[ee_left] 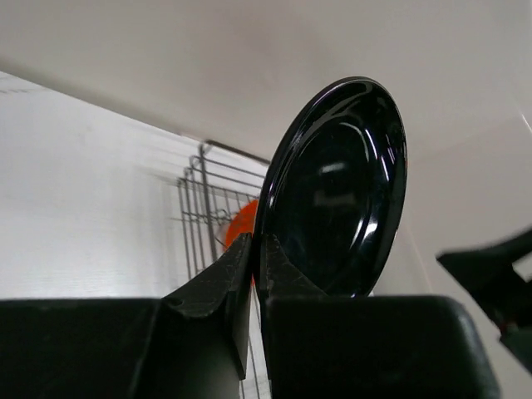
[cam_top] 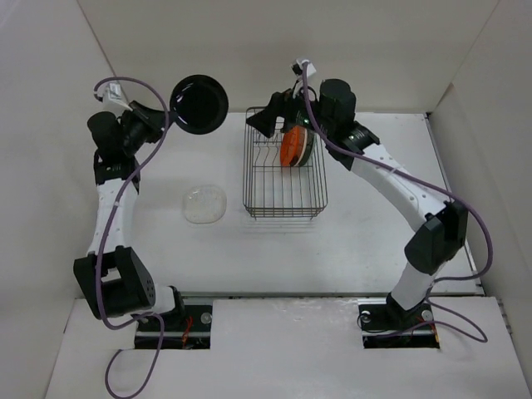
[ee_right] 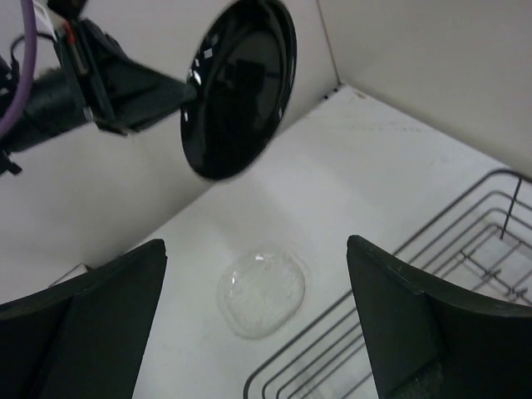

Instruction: Load the plates into the dish rack

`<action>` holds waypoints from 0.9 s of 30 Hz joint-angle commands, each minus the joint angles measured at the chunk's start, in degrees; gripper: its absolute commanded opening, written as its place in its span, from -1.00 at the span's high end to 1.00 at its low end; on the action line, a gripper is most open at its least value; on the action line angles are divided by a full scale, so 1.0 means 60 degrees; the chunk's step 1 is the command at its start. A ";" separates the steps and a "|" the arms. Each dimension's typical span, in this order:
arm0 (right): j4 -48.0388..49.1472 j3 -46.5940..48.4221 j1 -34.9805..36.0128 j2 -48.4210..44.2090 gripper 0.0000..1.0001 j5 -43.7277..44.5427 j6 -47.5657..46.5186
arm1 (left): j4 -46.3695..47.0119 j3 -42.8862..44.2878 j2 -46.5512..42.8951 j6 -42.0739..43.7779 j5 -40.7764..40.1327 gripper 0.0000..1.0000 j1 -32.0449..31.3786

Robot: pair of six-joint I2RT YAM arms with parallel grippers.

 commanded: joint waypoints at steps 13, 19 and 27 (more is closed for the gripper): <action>0.1370 0.2449 -0.0316 0.2508 -0.78 -0.1418 0.1456 | 0.2966 -0.0927 -0.0116 -0.0885 0.2619 1.00 -0.1351; 0.1370 0.2554 -0.0229 0.2539 1.00 -0.1083 0.2013 | 0.2154 -0.0927 0.0207 -0.0799 0.2082 -0.98 -0.1338; -0.3076 0.3807 0.0972 0.2228 1.00 0.9053 0.0709 | -0.4381 0.1487 0.0937 0.1530 -0.4069 -1.00 -0.1249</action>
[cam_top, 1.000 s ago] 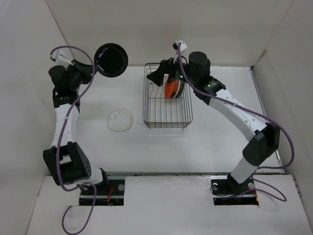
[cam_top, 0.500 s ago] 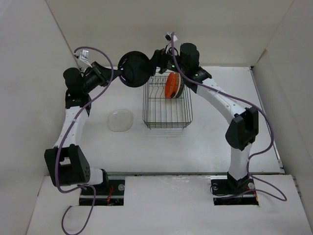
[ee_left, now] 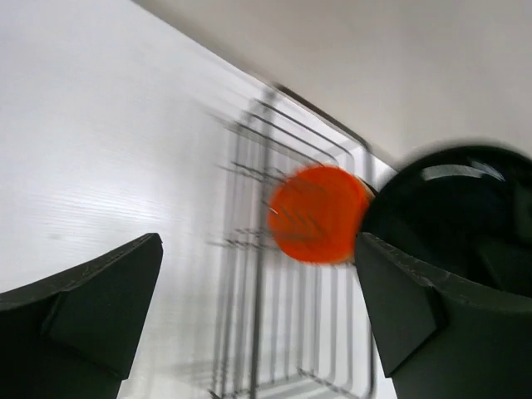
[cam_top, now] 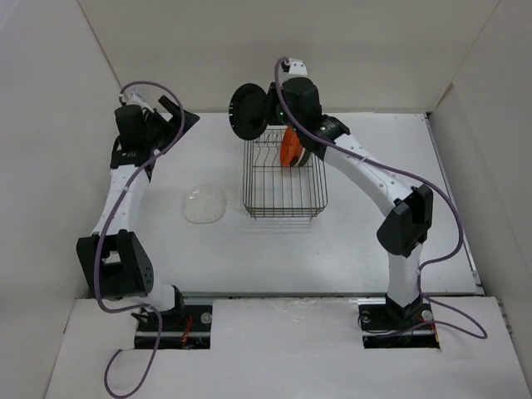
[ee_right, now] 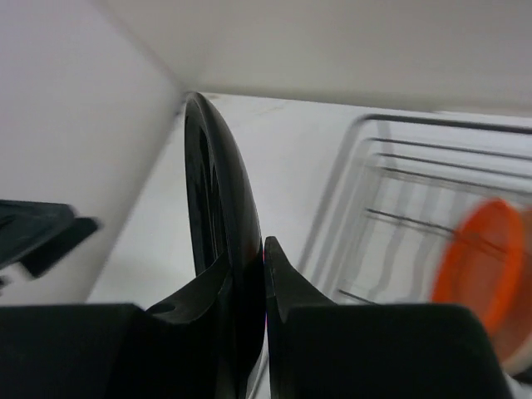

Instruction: Load the plates into the dish rack

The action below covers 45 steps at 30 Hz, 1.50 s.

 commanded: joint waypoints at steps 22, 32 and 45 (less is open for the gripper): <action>-0.3937 0.2877 -0.0215 0.2218 1.00 0.6079 0.0192 | -0.4140 0.1539 0.1921 0.0905 -0.5059 -1.00 0.0589; -0.3761 0.3185 -0.0303 0.3067 1.00 0.4995 0.0455 | -0.3965 0.1129 0.1921 0.0817 -0.4590 -1.00 0.0501; -0.3863 0.3361 -0.0303 0.3478 -0.47 0.4776 0.0456 | -0.3877 0.0938 0.1935 0.0817 -0.4590 -1.00 0.0385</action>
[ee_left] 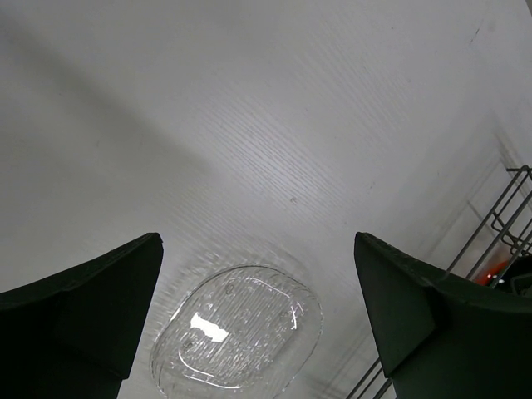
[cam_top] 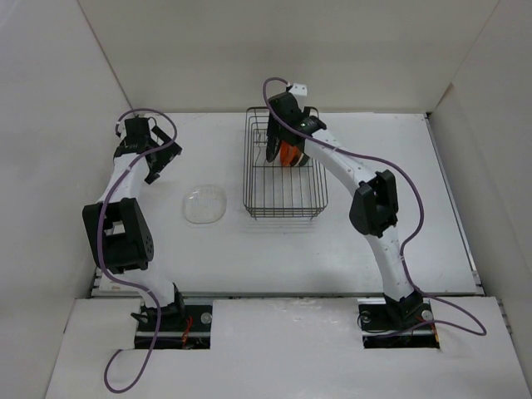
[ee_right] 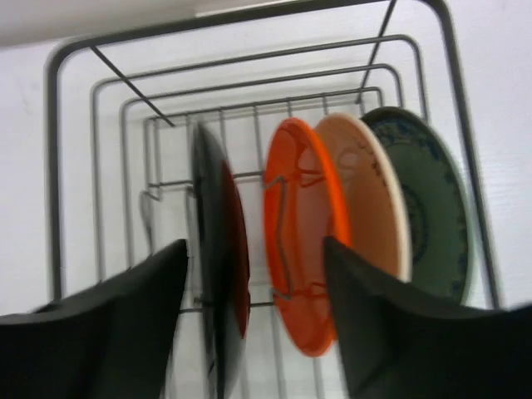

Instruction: Load the plates into the dish rack

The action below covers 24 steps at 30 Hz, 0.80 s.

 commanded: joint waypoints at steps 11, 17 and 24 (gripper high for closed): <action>0.0850 -0.0055 0.0537 -0.1423 -1.00 -0.0485 -0.0516 | 0.0251 -0.2247 -0.1793 -0.0263 0.0743 -0.71 -0.0217; 0.2504 -0.2221 0.0640 -0.3398 -1.00 -0.2384 -0.0912 | 0.0543 -0.3492 -0.2454 -0.0073 0.0742 -0.38 -0.0217; 0.3296 -0.3248 0.0728 -0.4586 -1.00 -0.4762 -0.1307 | 0.1041 -0.3992 -0.1898 -0.0247 0.1285 0.02 -0.0305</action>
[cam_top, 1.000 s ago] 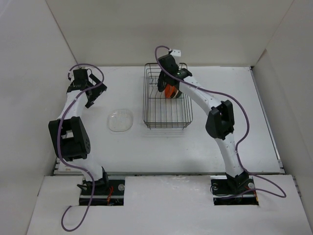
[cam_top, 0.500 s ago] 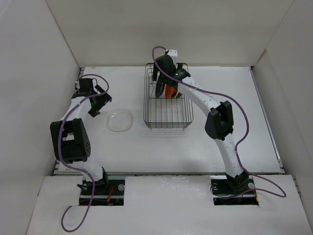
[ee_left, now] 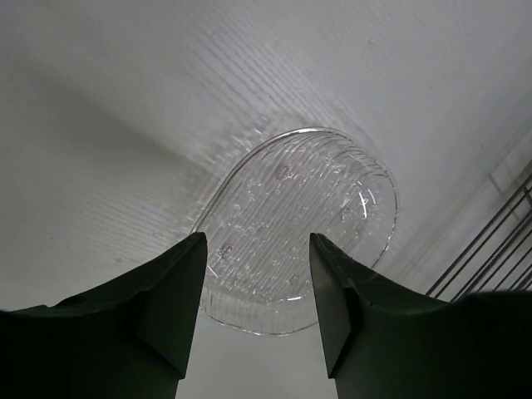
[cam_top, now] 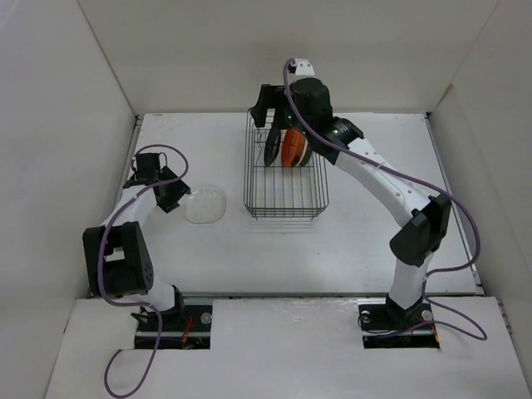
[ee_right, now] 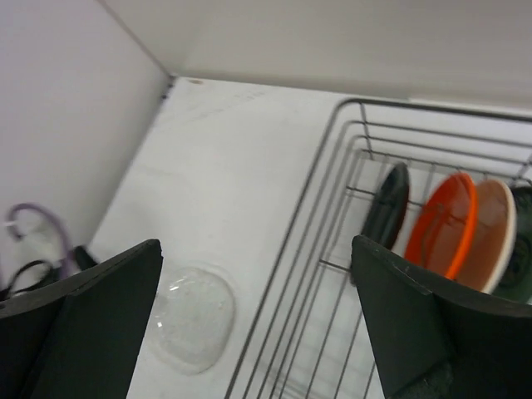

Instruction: Load the plates into the dish rack

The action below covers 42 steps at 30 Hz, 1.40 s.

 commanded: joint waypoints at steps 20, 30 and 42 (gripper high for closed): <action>0.1669 -0.2418 0.0094 -0.2617 -1.00 -0.3431 -0.0895 | 0.0453 -0.0984 0.0282 -0.0637 -0.0486 -0.04 -0.0336; 0.1669 -0.2331 0.0006 -0.2412 -1.00 -0.3431 -0.0895 | -0.0131 0.0143 -0.1036 -0.0095 0.0071 -0.35 -0.0336; 0.1757 -0.2418 0.0006 -0.2236 -1.00 -0.3621 -0.0631 | -0.2111 -0.0307 -0.2676 -0.0798 -0.1394 -0.57 -0.0336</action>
